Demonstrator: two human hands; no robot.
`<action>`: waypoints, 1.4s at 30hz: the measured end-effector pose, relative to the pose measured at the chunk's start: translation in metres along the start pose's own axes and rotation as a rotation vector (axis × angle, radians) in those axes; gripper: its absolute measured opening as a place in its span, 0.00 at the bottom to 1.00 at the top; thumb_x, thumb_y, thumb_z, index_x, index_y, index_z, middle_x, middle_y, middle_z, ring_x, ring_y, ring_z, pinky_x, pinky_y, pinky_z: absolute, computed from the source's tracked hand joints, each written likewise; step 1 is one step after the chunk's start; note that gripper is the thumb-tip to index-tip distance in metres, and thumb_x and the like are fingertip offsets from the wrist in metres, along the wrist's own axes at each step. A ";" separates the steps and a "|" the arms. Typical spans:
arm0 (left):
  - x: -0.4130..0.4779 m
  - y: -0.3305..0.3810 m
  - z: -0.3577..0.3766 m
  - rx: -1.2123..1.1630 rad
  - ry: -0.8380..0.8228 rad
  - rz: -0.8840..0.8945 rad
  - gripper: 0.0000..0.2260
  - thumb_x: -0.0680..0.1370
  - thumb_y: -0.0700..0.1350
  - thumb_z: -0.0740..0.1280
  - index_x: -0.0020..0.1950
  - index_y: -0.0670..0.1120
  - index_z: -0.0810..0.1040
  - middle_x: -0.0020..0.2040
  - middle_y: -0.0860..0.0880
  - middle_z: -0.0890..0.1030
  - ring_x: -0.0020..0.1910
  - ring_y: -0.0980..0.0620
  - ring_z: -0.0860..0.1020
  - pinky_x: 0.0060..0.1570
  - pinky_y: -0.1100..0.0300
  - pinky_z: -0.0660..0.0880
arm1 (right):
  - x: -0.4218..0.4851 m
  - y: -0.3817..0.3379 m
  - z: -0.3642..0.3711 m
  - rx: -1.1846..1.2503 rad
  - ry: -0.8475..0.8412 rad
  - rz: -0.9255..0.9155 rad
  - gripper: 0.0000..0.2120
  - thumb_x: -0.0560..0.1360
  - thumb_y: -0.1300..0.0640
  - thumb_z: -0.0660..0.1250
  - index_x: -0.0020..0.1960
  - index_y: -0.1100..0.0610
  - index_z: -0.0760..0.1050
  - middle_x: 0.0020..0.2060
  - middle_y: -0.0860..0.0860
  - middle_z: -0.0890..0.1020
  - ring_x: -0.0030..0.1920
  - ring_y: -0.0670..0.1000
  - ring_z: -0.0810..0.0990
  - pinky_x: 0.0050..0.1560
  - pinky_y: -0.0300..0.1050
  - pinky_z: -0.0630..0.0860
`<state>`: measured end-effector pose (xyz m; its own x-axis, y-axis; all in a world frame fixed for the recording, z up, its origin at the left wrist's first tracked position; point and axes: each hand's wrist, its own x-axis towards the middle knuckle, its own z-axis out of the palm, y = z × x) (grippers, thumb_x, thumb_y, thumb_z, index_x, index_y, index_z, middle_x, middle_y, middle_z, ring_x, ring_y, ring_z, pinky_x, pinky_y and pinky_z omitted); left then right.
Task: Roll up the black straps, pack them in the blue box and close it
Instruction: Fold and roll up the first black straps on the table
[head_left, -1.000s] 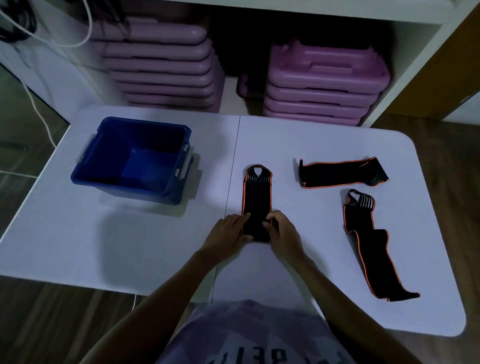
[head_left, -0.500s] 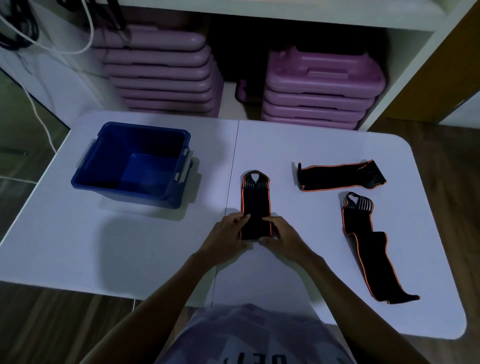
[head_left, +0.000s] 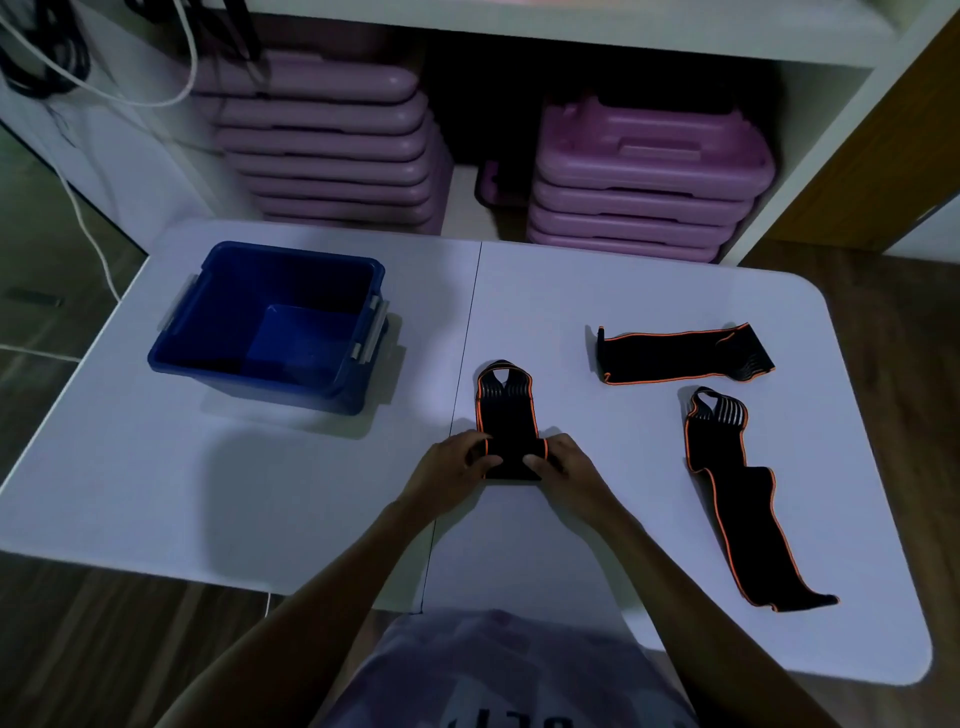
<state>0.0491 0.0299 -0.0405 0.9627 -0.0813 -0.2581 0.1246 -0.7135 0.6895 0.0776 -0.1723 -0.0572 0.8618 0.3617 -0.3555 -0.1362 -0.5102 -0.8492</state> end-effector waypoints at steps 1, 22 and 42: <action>0.002 -0.001 0.001 -0.038 0.010 -0.045 0.13 0.77 0.55 0.63 0.56 0.48 0.74 0.48 0.48 0.81 0.46 0.49 0.79 0.47 0.52 0.76 | 0.000 -0.003 0.000 0.038 0.036 0.021 0.06 0.76 0.50 0.65 0.46 0.52 0.75 0.44 0.51 0.77 0.45 0.48 0.77 0.45 0.37 0.72; -0.002 0.005 0.008 -0.084 0.188 0.033 0.18 0.72 0.49 0.72 0.58 0.45 0.76 0.56 0.46 0.79 0.54 0.51 0.77 0.53 0.59 0.75 | 0.000 -0.011 -0.002 0.124 0.017 0.104 0.18 0.67 0.43 0.72 0.56 0.38 0.72 0.52 0.45 0.81 0.54 0.51 0.80 0.56 0.59 0.78; 0.024 0.030 0.012 -0.336 0.309 -0.358 0.16 0.74 0.48 0.69 0.61 0.47 0.75 0.46 0.52 0.79 0.44 0.55 0.76 0.38 0.65 0.69 | 0.036 -0.032 -0.018 0.232 0.083 0.267 0.16 0.73 0.51 0.71 0.55 0.55 0.69 0.36 0.57 0.76 0.21 0.48 0.74 0.24 0.41 0.72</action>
<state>0.0731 -0.0016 -0.0340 0.8655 0.3673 -0.3407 0.4766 -0.3944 0.7857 0.1215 -0.1569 -0.0363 0.8163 0.1708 -0.5518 -0.4607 -0.3838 -0.8003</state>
